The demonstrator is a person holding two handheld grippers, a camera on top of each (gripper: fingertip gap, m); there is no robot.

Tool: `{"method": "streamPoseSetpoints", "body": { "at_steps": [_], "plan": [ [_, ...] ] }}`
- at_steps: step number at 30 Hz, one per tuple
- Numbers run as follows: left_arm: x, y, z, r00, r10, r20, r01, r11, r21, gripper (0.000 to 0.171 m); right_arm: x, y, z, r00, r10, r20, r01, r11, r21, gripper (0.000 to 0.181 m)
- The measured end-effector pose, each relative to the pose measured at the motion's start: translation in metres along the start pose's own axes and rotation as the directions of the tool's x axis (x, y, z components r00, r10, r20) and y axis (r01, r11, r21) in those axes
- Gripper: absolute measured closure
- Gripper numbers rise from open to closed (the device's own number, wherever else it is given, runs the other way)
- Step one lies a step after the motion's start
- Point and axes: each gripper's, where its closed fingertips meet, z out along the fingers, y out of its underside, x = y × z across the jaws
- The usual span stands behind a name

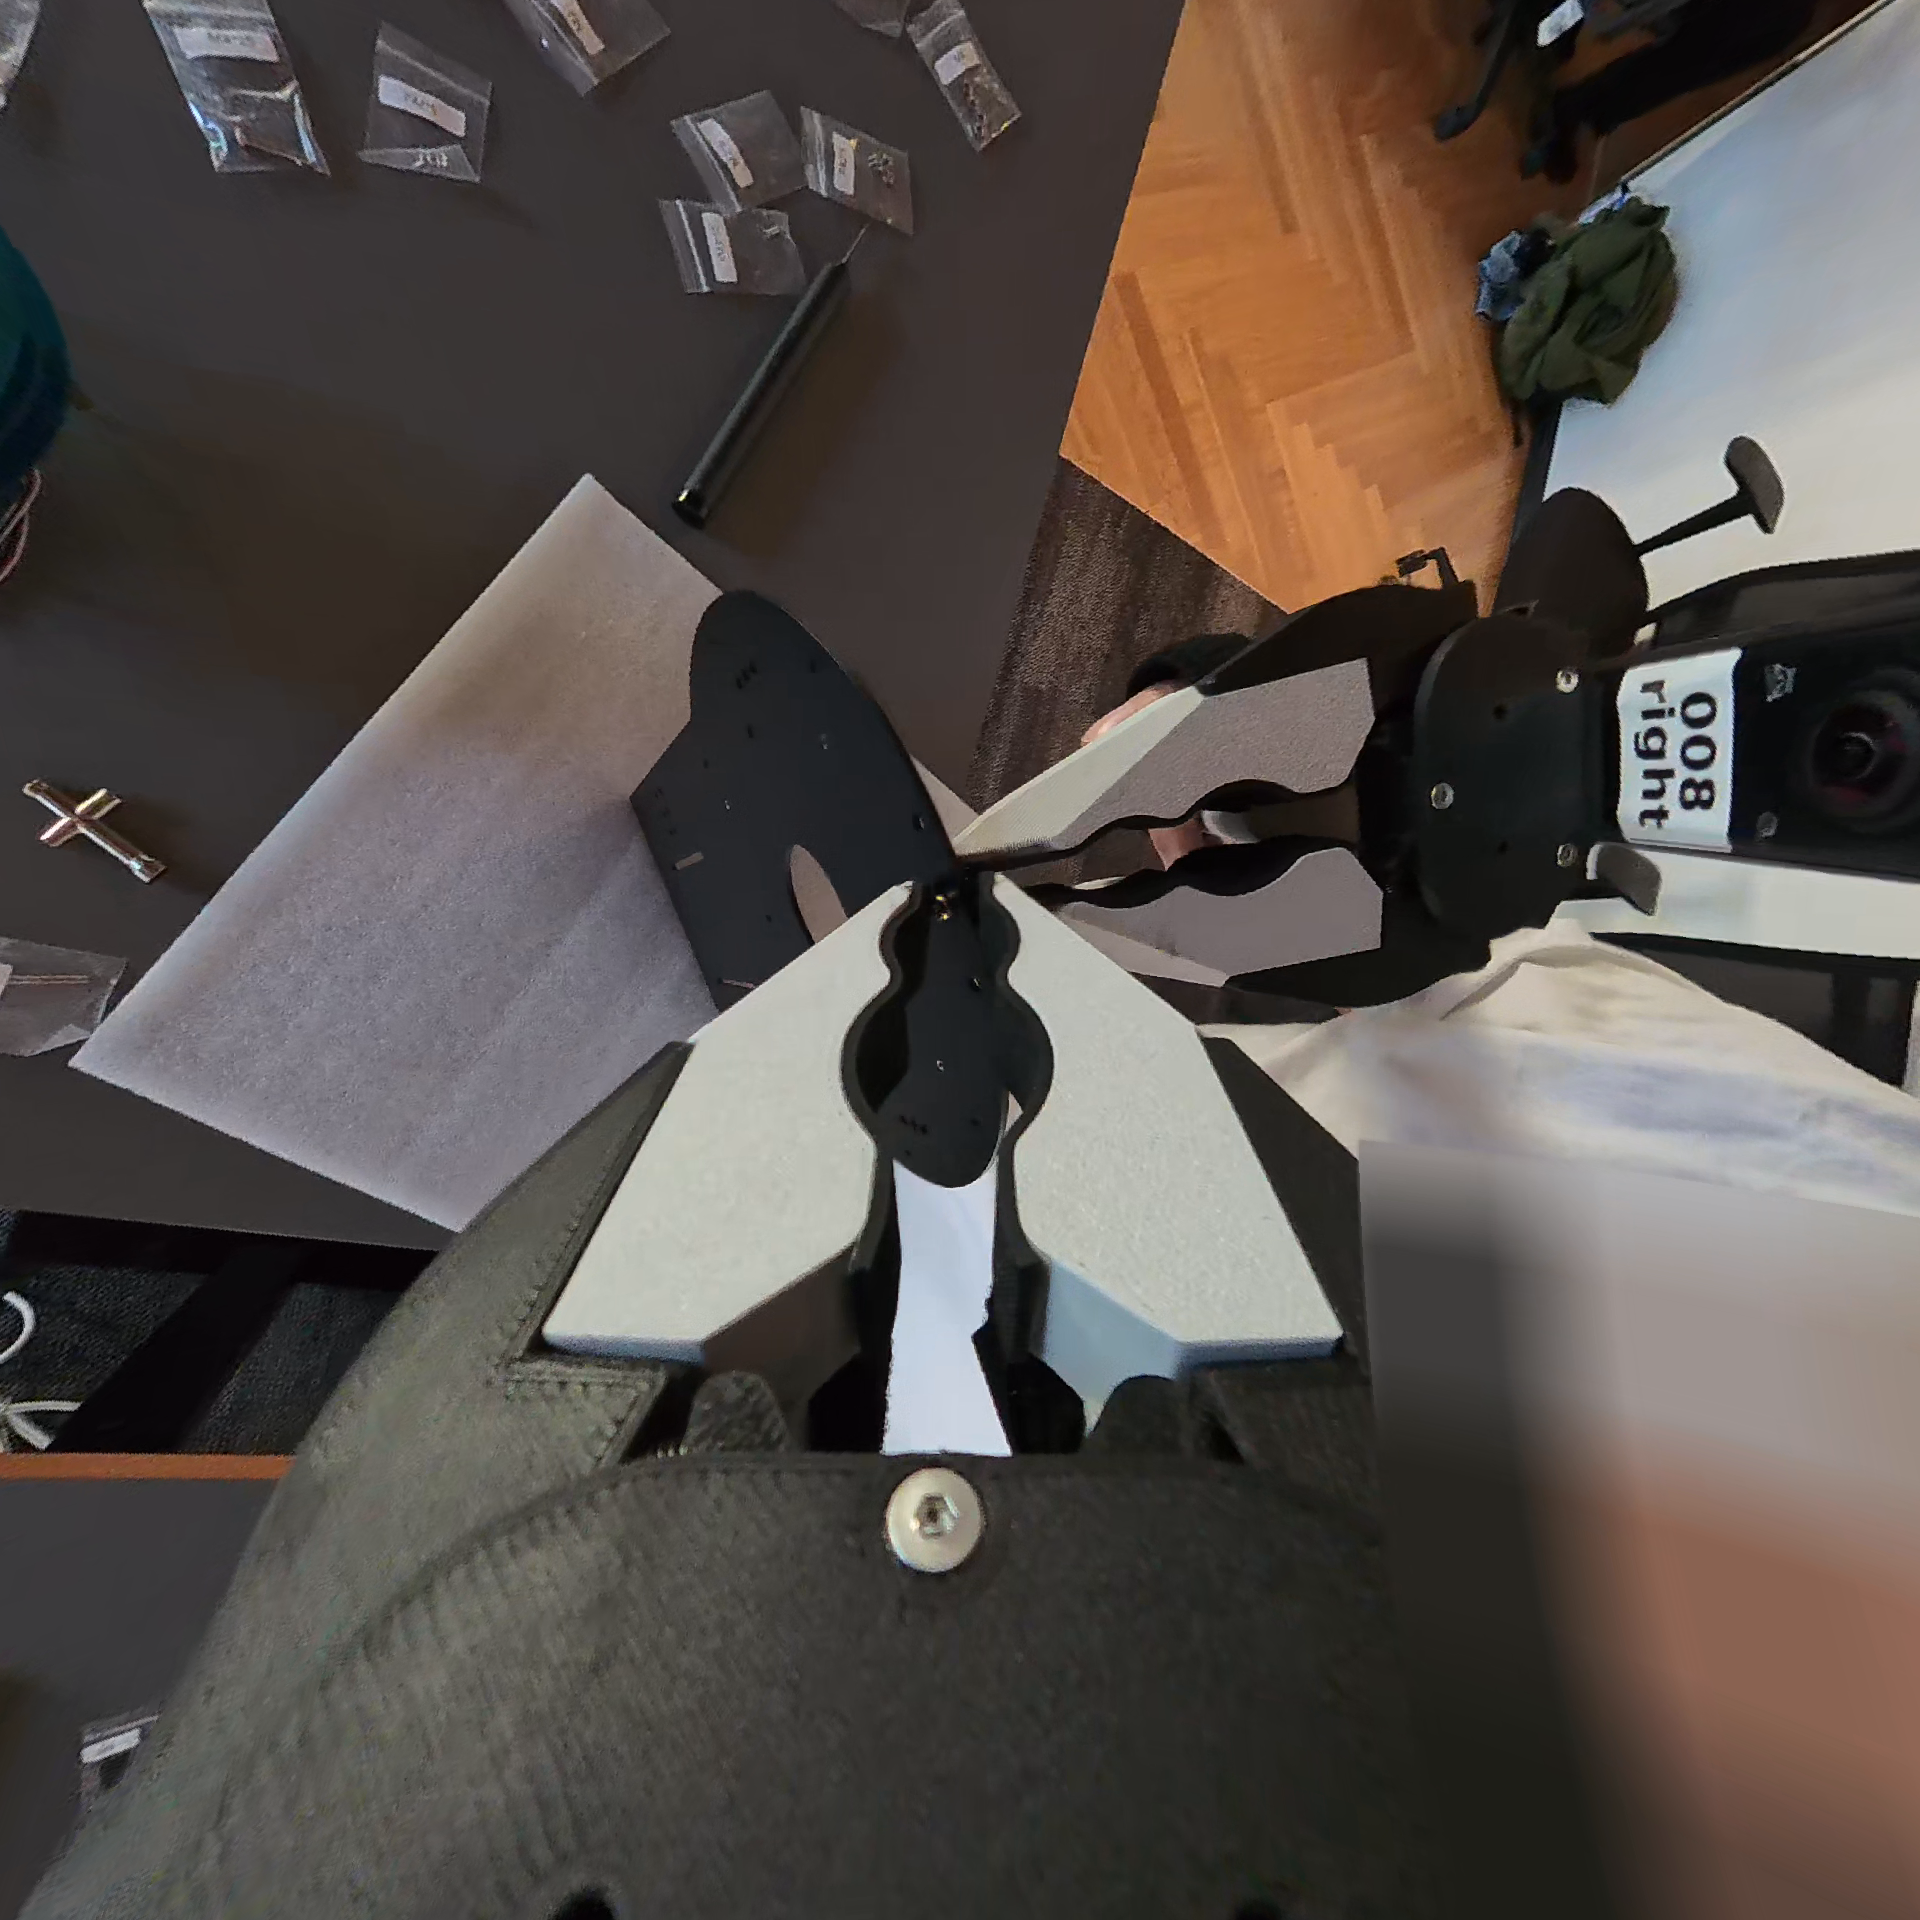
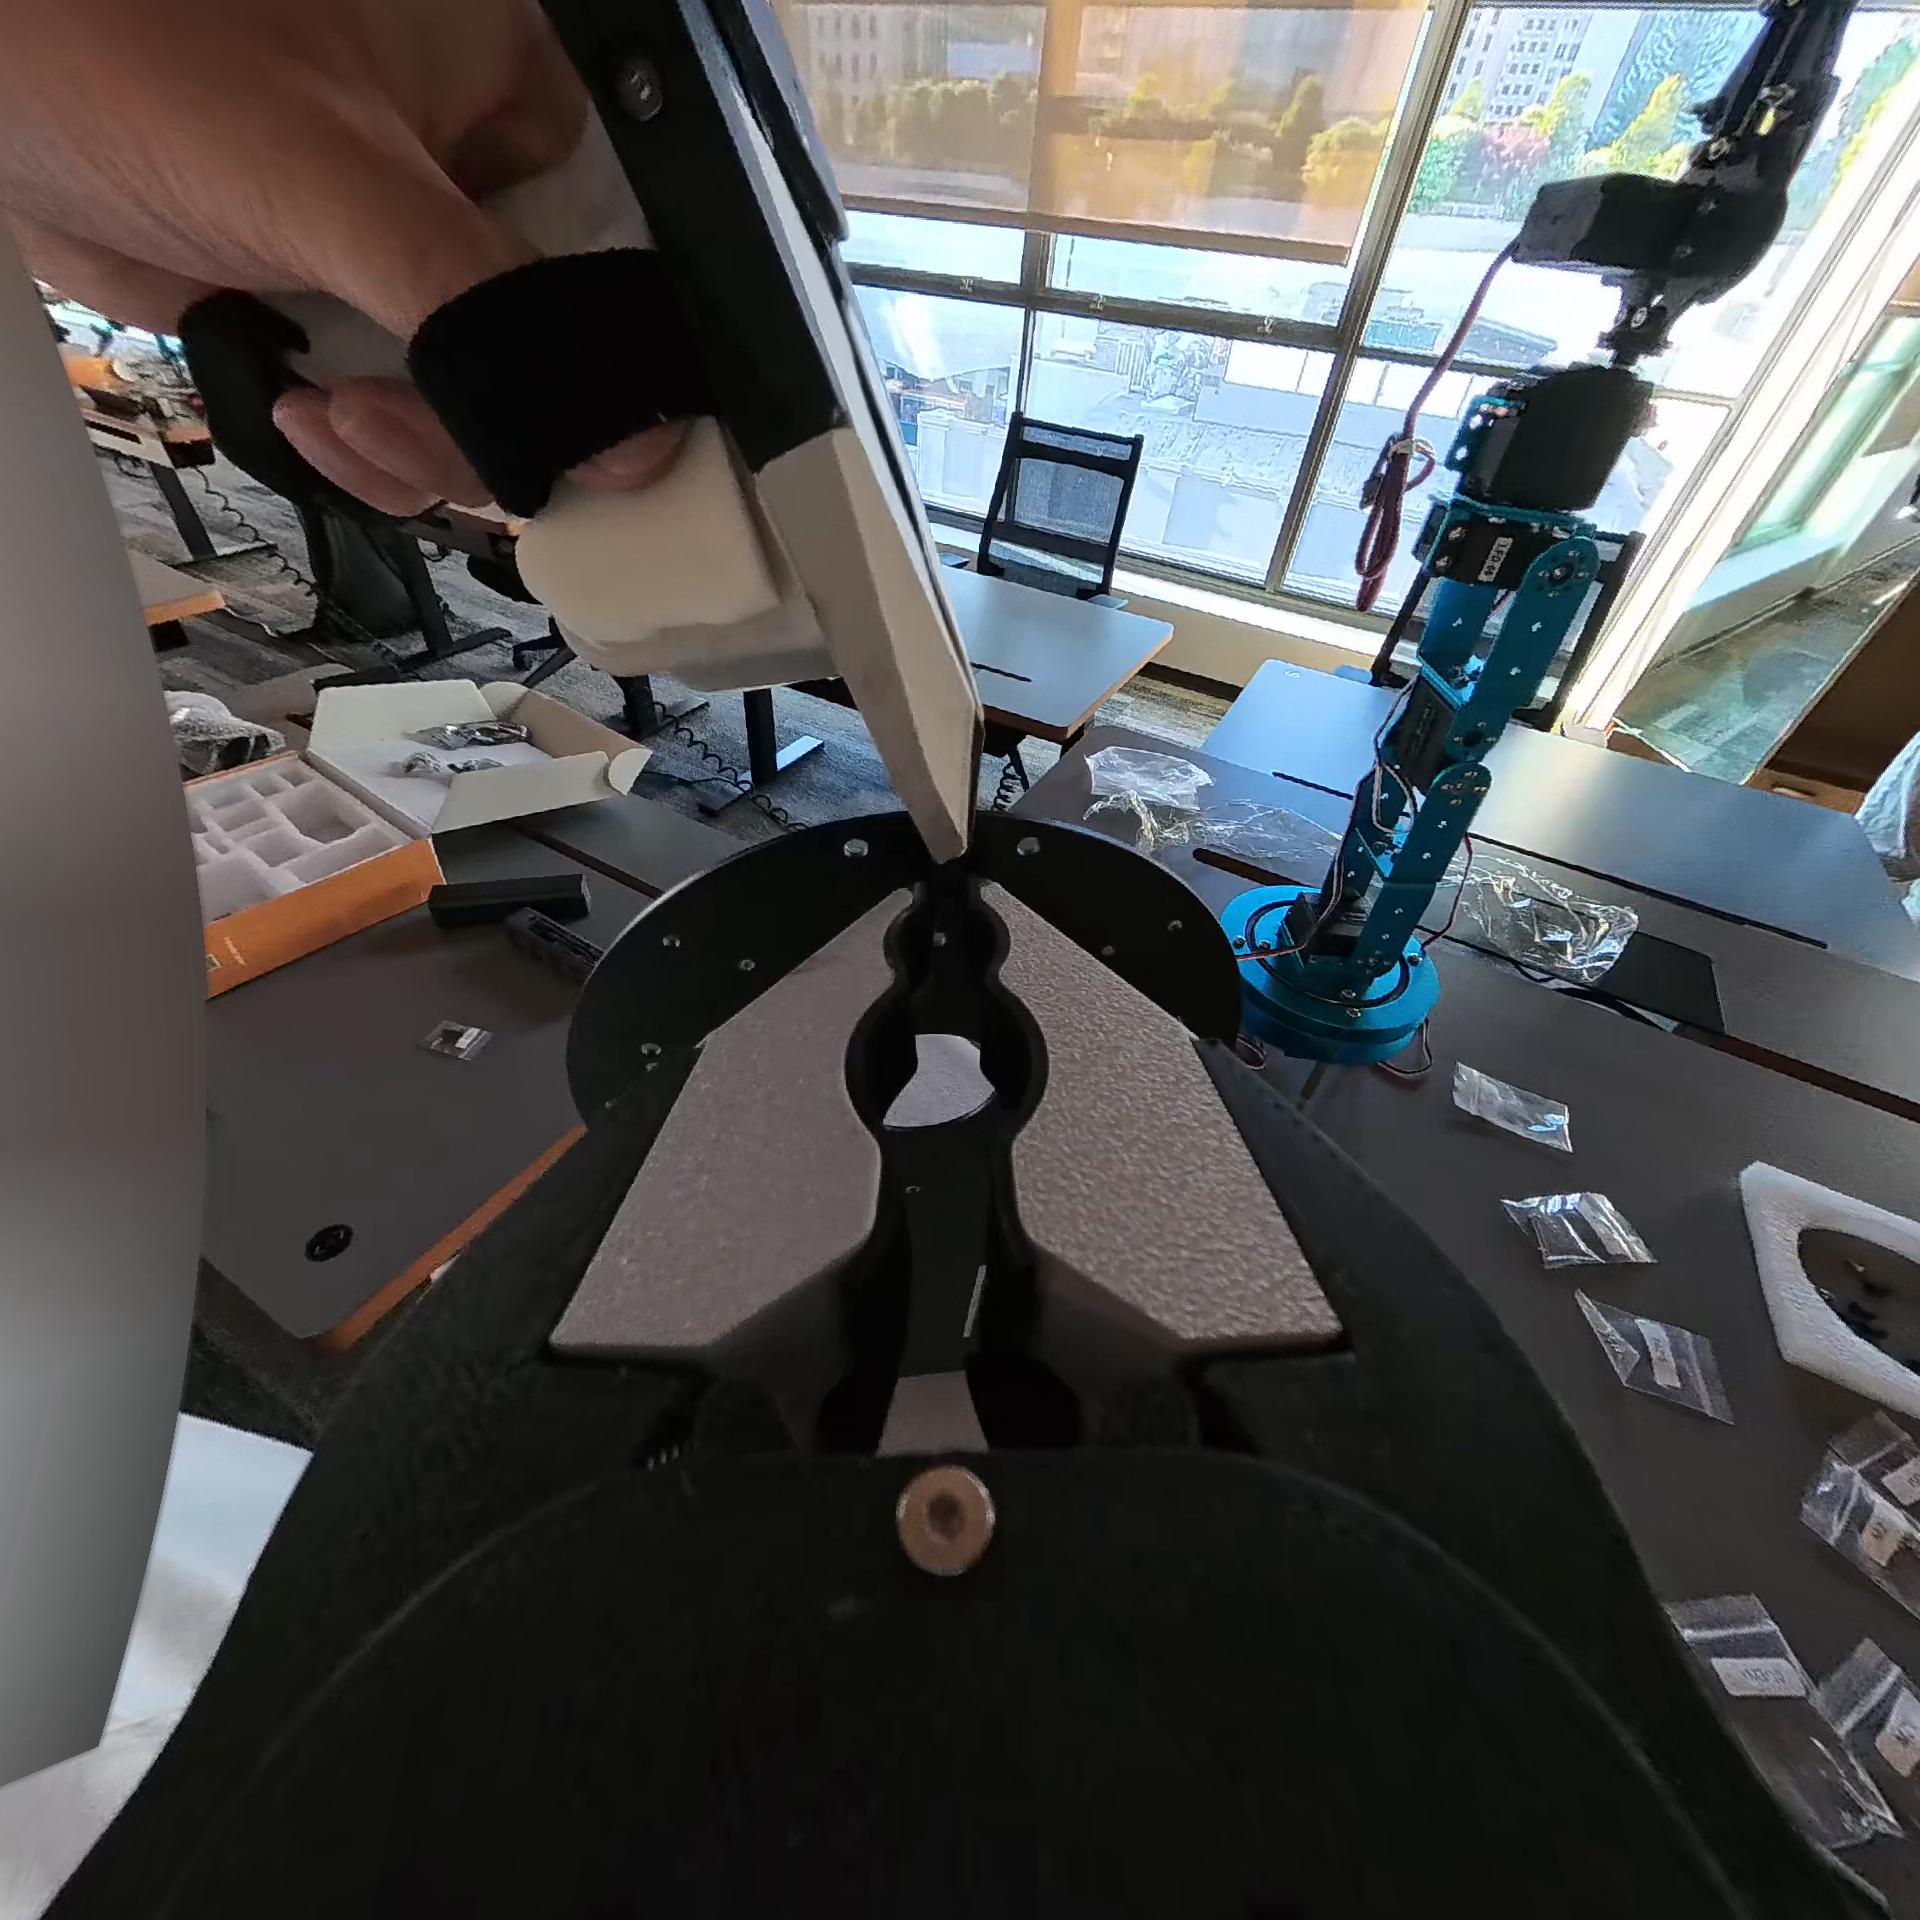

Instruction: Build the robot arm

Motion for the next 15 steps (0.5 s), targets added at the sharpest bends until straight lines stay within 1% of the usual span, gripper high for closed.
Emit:
{"method": "streamPoseSetpoints", "body": {
  "at_steps": [4,6,9,15],
  "plan": [
    [-0.0004,-0.0020,-0.0024,1.000,0.006,0.029,-0.006,1.000,0.004,0.164,-0.0001,-0.0002,0.0006,1.000,-0.012,-0.009,0.012,1.000,-0.007,0.178],
    [-0.0005,-0.0027,-0.0038,0.999,0.009,0.037,-0.009,1.000,0.007,0.167,-0.0006,-0.0002,0.0006,1.000,-0.015,-0.008,0.015,1.000,-0.007,0.178],
    [-0.0009,-0.0019,-0.0041,0.999,0.000,0.039,0.000,1.000,0.001,0.168,-0.0011,-0.0002,0.0007,1.000,-0.016,-0.005,0.016,1.000,-0.007,0.178],
    [-0.0020,0.0011,-0.0048,0.998,-0.007,0.065,0.011,0.999,-0.048,0.166,-0.0005,-0.0003,0.0022,0.999,-0.028,-0.014,0.028,1.000,-0.007,0.177]
  ]
}}
